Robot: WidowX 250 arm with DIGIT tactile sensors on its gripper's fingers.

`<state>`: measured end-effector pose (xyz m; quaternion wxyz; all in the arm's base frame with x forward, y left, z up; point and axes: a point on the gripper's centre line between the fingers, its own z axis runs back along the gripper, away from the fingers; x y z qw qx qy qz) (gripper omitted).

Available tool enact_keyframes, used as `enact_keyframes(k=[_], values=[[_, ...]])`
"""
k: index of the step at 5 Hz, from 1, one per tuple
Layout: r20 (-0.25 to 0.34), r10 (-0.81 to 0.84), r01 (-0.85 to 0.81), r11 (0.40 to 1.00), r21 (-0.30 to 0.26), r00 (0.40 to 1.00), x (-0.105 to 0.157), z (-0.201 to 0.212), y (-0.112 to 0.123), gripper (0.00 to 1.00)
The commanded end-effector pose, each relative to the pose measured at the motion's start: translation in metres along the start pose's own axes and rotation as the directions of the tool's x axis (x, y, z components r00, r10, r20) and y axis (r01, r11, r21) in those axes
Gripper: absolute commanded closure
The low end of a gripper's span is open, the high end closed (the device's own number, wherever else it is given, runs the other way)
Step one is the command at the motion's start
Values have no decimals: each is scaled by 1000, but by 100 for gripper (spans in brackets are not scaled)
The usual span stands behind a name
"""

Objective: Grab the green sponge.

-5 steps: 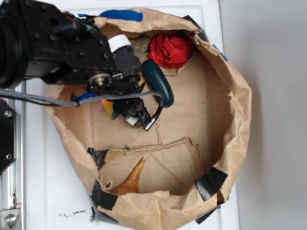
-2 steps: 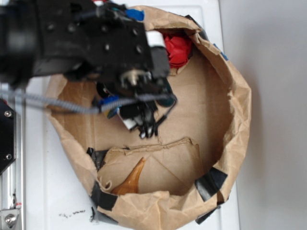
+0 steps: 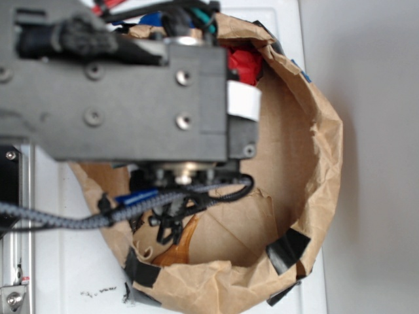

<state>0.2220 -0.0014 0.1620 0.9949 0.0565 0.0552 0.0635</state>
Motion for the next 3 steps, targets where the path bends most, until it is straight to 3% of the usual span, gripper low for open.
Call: enact_keyframes(k=[1,2,3], values=[[190,-8,49,977,-209,982,17,28,13,100],[216,10,39,974,-222,976,16,26,8,100],[177,75,-40,980,-195,981,16,18,5,100]])
